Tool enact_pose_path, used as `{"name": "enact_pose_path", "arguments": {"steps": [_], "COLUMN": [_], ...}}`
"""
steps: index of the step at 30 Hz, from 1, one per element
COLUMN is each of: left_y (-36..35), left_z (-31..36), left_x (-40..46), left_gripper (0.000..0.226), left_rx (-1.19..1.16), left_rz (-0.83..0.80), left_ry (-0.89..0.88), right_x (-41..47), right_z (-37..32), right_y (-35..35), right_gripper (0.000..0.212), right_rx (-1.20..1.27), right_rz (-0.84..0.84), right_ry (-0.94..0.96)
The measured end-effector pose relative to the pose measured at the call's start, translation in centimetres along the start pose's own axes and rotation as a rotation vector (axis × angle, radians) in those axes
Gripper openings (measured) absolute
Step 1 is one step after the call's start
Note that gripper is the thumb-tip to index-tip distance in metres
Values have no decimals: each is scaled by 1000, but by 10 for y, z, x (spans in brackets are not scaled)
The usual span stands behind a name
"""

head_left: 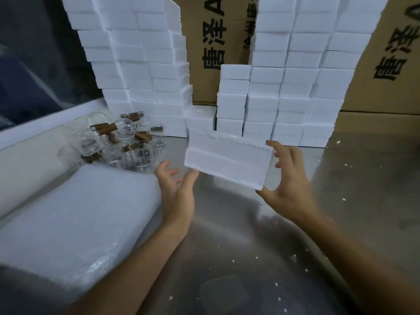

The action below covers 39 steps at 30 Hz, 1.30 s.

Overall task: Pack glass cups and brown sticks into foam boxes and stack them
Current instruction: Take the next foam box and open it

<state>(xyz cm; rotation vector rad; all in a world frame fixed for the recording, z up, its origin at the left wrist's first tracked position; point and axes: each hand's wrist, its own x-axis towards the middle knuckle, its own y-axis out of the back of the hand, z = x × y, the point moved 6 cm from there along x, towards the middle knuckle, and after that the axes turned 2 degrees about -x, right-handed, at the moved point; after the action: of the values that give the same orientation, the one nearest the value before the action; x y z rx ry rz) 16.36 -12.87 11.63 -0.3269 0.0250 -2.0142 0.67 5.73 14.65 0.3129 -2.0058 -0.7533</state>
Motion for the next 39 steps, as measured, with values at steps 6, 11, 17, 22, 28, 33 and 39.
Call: {"name": "enact_pose_path", "arguments": {"steps": [6,11,17,22,28,33,39], "left_y": [-8,-4,-7,-16,-14,-4,-6], "left_z": [-6,-6,-10,-15,-16,-16,-12], "left_x": [-1,-1,1,2,2,5,8], "left_gripper": [31,20,4,22,58,49,22], "left_rx": [-67,5,30,33,238,397,427], "left_rz": [-156,-113,-300,-543,-403,-222,-221], "left_ry": [-41,-70,48,176,151,94,50], "right_x": [-39,-52,-49,-48,-44,-36,-36], "right_z": [16,11,15,18,16,26,28], "right_y": [2,-11,-5,-8,-8,-7,-8], "right_gripper": [96,100,102,71,35,54,20], "right_rx": [192,444,585,660,399,237,269], "right_rz": [-98,-310,-450,-456,-344,-247,-267], "right_ry": [-39,-147,-318,-442,-559,-630,-650]}}
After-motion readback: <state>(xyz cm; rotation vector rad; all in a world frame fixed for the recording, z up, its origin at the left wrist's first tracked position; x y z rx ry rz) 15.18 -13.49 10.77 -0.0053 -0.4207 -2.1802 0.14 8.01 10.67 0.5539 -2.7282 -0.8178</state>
